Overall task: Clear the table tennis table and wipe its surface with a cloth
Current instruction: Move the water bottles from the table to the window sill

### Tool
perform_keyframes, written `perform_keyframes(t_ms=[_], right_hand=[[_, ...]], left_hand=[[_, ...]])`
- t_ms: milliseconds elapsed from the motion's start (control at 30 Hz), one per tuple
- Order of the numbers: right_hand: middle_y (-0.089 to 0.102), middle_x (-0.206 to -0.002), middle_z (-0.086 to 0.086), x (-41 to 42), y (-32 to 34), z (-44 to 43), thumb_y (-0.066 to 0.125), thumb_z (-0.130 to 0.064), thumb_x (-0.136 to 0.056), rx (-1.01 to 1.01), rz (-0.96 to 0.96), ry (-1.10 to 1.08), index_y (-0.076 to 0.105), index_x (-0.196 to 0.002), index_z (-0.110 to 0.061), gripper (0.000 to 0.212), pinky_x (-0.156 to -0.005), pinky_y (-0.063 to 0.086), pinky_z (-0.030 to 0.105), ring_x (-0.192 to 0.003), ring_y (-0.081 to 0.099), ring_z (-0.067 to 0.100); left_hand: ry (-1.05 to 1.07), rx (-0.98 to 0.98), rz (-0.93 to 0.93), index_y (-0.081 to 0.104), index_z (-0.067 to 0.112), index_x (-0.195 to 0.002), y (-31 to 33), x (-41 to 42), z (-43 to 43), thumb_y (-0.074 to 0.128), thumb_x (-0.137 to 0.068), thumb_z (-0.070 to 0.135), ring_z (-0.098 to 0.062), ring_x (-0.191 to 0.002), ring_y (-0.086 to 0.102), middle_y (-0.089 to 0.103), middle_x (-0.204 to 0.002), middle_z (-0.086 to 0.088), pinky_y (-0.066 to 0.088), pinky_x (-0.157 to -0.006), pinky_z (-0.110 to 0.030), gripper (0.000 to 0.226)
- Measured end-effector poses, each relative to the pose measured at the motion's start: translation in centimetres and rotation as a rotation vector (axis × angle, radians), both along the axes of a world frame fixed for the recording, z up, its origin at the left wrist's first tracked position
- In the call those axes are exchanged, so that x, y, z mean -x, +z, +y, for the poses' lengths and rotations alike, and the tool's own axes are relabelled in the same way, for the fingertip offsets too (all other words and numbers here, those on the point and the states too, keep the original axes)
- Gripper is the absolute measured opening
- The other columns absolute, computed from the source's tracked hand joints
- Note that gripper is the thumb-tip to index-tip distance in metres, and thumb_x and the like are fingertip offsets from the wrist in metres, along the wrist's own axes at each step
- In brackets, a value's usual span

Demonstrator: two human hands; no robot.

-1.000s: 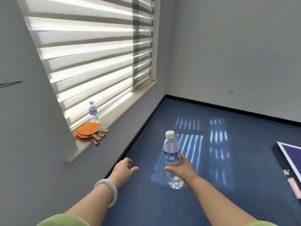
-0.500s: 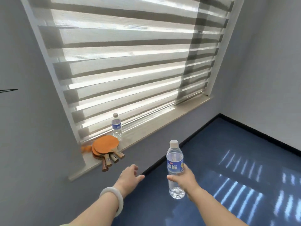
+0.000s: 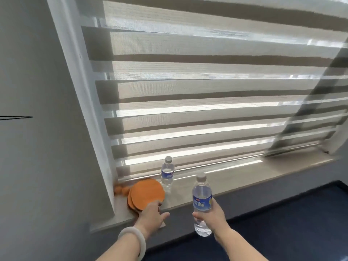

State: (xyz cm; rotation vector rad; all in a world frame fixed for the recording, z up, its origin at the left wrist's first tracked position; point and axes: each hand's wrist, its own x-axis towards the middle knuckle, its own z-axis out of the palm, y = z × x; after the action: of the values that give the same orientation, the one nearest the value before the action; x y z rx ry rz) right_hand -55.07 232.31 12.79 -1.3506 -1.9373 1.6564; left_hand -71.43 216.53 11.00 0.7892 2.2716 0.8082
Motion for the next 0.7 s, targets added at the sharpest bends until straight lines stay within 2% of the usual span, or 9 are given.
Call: perform_keyframes(t_ms=[67,133,200,267,333,400,500,600,700], right_hand=[[0.070,-0.098,0.002,1.8,-0.7,1.4,0.084,0.001,-0.066,-0.004,-0.023,0.034,0.061,-0.104,-0.021,0.049,-0.094,0.051,0.038,-0.097,0.065,0.020],[0.070,-0.096,-0.001,3.6,-1.4,3.0,0.084,0.001,-0.067,0.002,-0.024,0.073,0.059,-0.102,-0.025,0.050,-0.084,0.051,0.030,-0.094,0.065,0.017],[0.070,-0.090,-0.003,5.8,-2.6,5.1,0.081,0.000,-0.068,-0.009,-0.016,0.119,0.059,-0.096,-0.024,0.043,-0.072,0.049,0.025,-0.087,0.066,0.017],[0.068,-0.085,0.001,7.8,-4.1,7.0,0.080,-0.003,-0.069,-0.003,-0.033,0.172,0.059,-0.096,-0.017,0.037,-0.072,0.048,0.029,-0.083,0.065,0.024],[0.070,-0.091,0.003,9.4,-5.6,8.6,0.083,-0.008,-0.069,-0.022,-0.057,0.225,0.061,-0.103,-0.015,0.041,-0.075,0.049,0.029,-0.089,0.067,0.024],[0.071,-0.097,0.001,10.8,-6.8,10.1,0.086,-0.010,-0.067,-0.032,-0.061,0.274,0.062,-0.108,-0.017,0.047,-0.073,0.049,0.025,-0.092,0.067,0.020],[0.069,-0.100,-0.006,12.9,-8.0,12.4,0.087,-0.008,-0.067,-0.035,-0.042,0.337,0.060,-0.113,-0.022,0.055,-0.075,0.047,0.019,-0.092,0.065,0.013],[0.066,-0.097,-0.016,14.6,-8.9,14.2,0.086,-0.007,-0.067,-0.071,-0.006,0.380,0.058,-0.111,-0.028,0.056,-0.066,0.043,0.006,-0.089,0.063,0.000],[0.061,-0.096,-0.026,15.4,-10.0,15.2,0.087,-0.007,-0.068,-0.091,-0.002,0.430,0.051,-0.106,-0.039,0.061,-0.064,0.042,0.004,-0.085,0.057,-0.010]], left_hand=[[0.018,0.040,0.009,0.053,0.017,-0.127,-0.6,0.7,0.4,0.068,-0.089,0.037,-0.011,-0.090,0.052,0.053,-0.099,0.006,0.039,-0.080,-0.018,0.045],[0.065,0.054,-0.004,0.054,0.017,-0.126,-1.1,1.4,0.8,0.069,-0.089,0.036,-0.010,-0.090,0.053,0.054,-0.100,0.007,0.039,-0.080,-0.020,0.044],[0.127,0.064,-0.017,0.052,0.017,-0.129,-1.6,2.5,1.5,0.068,-0.089,0.037,-0.012,-0.095,0.052,0.057,-0.113,0.002,0.040,-0.083,-0.020,0.047],[0.189,0.082,-0.028,0.050,0.017,-0.132,-1.9,3.3,2.3,0.067,-0.090,0.036,-0.015,-0.102,0.054,0.057,-0.120,-0.003,0.043,-0.090,-0.023,0.049],[0.261,0.082,-0.041,0.050,0.016,-0.132,-2.1,3.7,3.0,0.068,-0.090,0.035,-0.015,-0.101,0.055,0.056,-0.115,-0.002,0.044,-0.088,-0.023,0.049],[0.321,0.085,-0.054,0.050,0.016,-0.131,-2.3,3.7,3.8,0.068,-0.090,0.035,-0.014,-0.097,0.054,0.053,-0.110,0.000,0.042,-0.085,-0.022,0.048],[0.395,0.115,-0.066,0.050,0.017,-0.131,-2.8,3.5,4.9,0.066,-0.091,0.036,-0.014,-0.099,0.054,0.053,-0.112,0.001,0.044,-0.088,-0.024,0.046],[0.474,0.134,-0.091,0.049,0.019,-0.132,-3.6,2.8,5.8,0.065,-0.092,0.036,-0.014,-0.103,0.054,0.053,-0.114,0.002,0.045,-0.092,-0.027,0.047],[0.518,0.165,-0.107,0.049,0.022,-0.130,-4.3,1.8,7.0,0.064,-0.092,0.037,-0.011,-0.102,0.054,0.053,-0.114,0.005,0.044,-0.088,-0.024,0.043]])
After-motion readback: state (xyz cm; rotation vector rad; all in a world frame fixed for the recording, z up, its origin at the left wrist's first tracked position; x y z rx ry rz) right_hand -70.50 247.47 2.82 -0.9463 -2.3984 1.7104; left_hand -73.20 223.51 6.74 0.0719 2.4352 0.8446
